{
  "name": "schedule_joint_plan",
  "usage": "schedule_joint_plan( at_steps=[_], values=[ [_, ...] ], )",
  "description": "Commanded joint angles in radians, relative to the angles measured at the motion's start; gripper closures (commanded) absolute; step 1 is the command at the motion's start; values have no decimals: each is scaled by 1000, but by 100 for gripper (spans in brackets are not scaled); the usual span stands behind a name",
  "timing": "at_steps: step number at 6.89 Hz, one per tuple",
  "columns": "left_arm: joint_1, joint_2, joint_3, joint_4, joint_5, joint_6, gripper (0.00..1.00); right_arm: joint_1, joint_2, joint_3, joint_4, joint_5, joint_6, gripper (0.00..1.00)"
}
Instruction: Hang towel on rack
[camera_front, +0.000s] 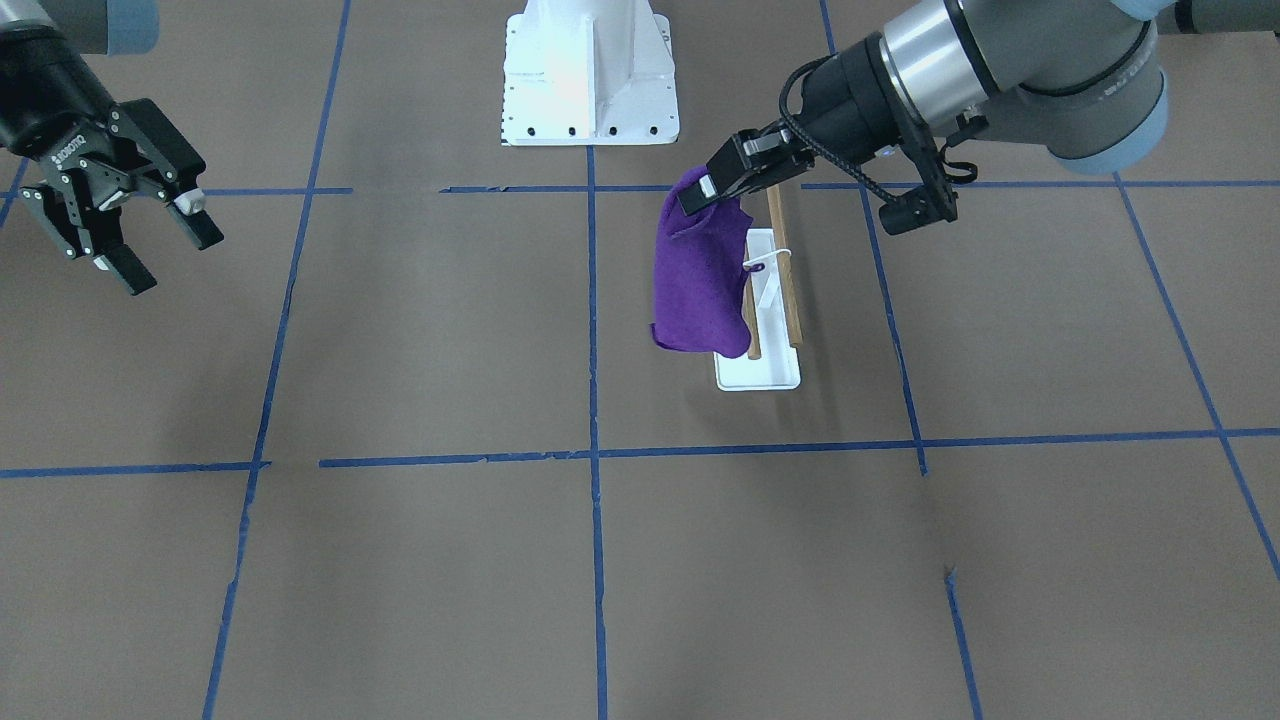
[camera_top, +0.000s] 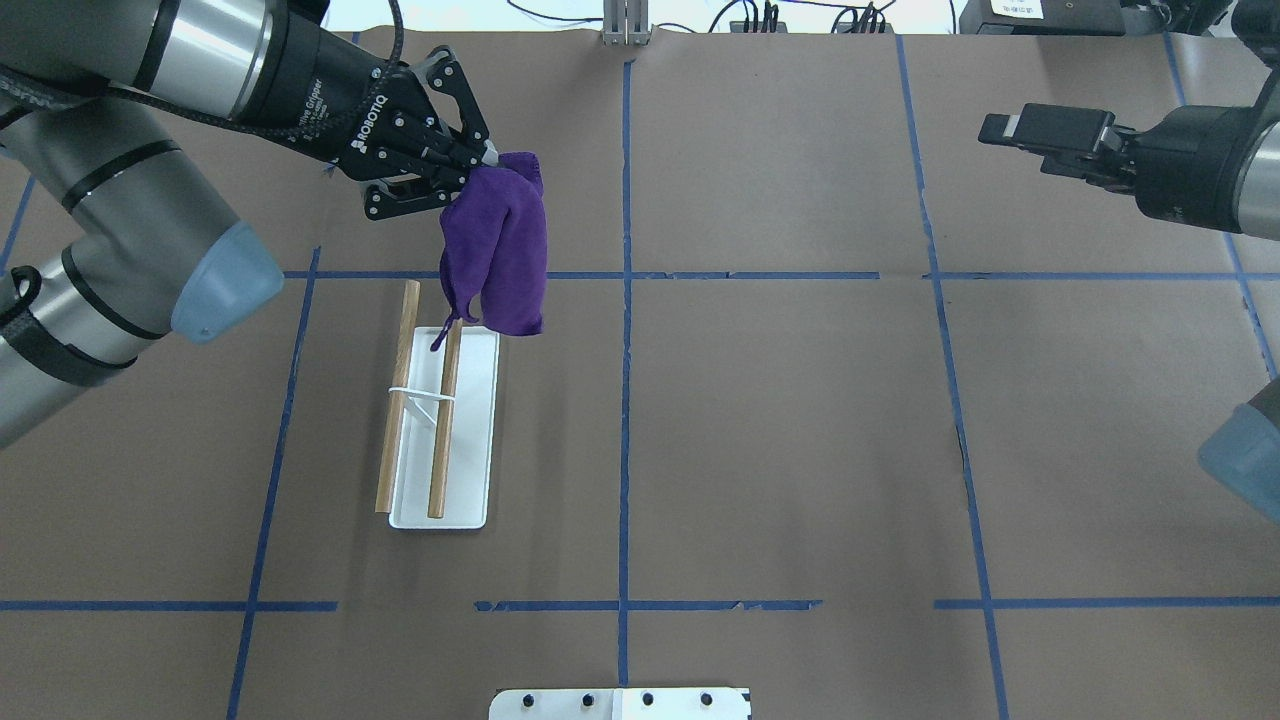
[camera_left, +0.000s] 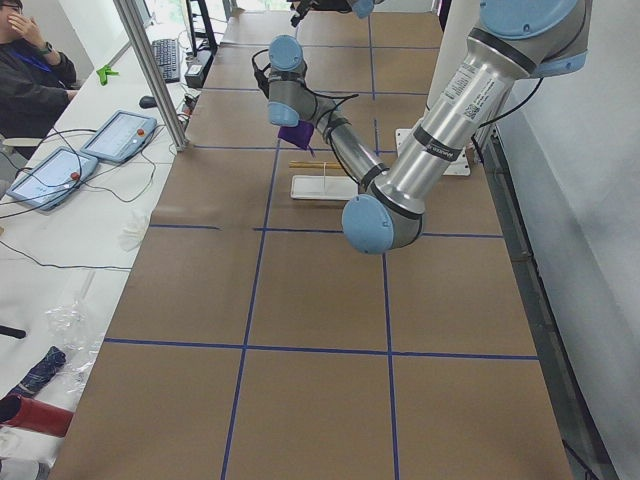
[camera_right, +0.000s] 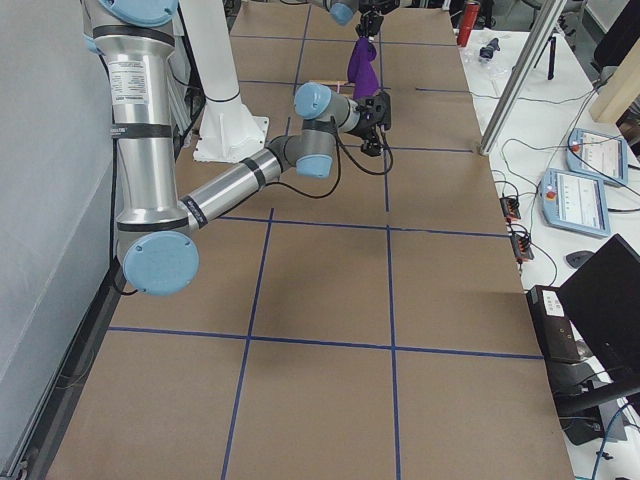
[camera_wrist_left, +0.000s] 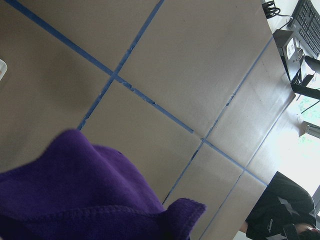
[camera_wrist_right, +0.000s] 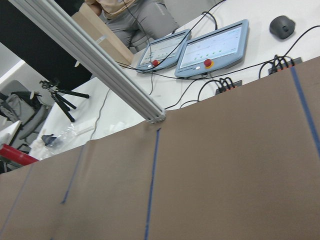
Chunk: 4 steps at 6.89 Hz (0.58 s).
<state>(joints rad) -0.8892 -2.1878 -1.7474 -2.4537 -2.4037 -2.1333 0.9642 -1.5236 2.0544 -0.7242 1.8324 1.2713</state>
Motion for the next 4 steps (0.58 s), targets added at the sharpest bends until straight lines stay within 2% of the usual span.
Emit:
schedule_joint_plan(
  at_steps=[1, 3, 4],
  values=[
    [102, 11, -64, 1, 141, 97, 100, 56, -41, -3, -104, 11, -163, 0],
    [102, 23, -113, 2, 143, 250, 100, 88, -84, -3, -180, 14, -330, 0],
    [102, 26, -121, 2, 143, 362, 100, 97, -90, -3, -188, 24, -332, 0]
  ],
)
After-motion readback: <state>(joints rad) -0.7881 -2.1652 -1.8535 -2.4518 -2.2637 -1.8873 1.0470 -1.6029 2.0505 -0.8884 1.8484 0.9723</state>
